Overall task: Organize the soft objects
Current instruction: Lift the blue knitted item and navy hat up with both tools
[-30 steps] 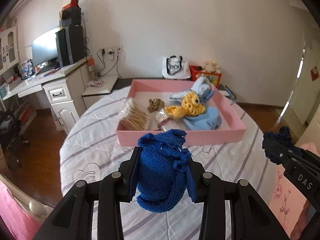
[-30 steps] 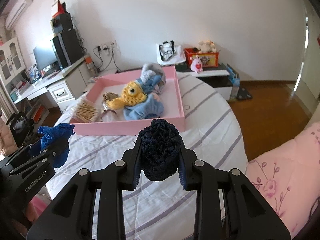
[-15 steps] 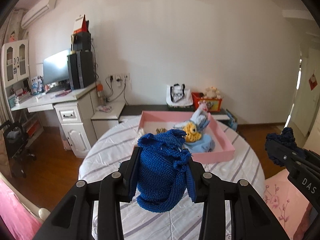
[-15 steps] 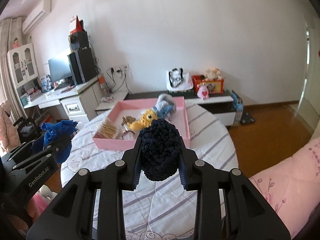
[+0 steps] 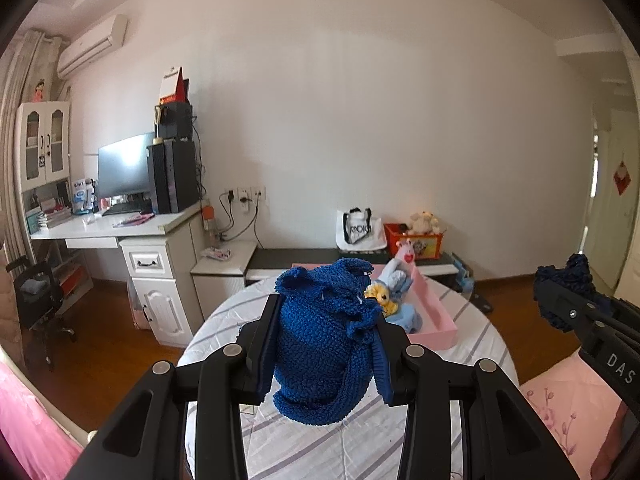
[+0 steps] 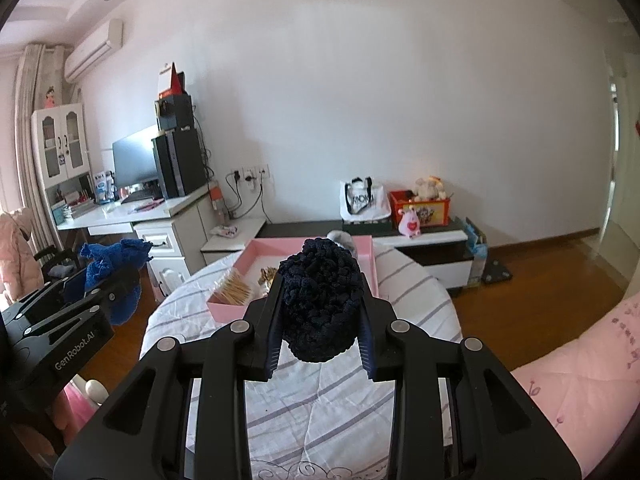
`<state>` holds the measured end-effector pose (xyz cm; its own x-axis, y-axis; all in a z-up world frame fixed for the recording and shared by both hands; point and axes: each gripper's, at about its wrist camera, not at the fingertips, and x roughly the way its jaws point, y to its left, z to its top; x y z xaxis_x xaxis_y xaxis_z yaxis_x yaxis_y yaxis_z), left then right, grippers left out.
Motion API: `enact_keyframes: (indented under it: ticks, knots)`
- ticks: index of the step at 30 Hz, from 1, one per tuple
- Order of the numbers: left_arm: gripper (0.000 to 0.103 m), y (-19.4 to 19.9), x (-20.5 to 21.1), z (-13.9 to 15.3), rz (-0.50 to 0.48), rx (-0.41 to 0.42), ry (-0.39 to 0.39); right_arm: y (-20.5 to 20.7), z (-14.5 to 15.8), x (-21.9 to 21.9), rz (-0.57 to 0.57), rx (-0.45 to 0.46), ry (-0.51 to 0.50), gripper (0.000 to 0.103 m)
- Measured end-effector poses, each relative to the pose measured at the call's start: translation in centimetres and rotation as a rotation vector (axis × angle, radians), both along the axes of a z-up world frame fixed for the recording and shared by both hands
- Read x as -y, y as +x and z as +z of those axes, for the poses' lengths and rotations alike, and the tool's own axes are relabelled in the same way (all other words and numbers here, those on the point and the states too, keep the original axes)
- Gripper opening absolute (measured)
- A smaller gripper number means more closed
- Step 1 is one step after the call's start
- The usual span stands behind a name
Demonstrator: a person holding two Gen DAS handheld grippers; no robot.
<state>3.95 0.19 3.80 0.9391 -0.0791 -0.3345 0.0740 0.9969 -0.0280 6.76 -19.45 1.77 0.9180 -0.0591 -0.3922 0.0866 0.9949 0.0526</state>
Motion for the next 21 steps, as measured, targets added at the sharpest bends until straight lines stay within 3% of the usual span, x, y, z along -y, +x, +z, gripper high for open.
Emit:
enact_keyframes:
  ticks: [12, 21]
  knots:
    - [0.037, -2.9, -0.2, -1.2, 0.009, 0.020, -0.006, -0.9, 0.4, -0.3, 0.009, 0.029, -0.018, 0.029]
    - [0.037, -2.9, 0.3, -1.8, 0.012, 0.008, -0.001, -1.0, 0.3, -0.8, 0.014, 0.027, -0.024, 0.029]
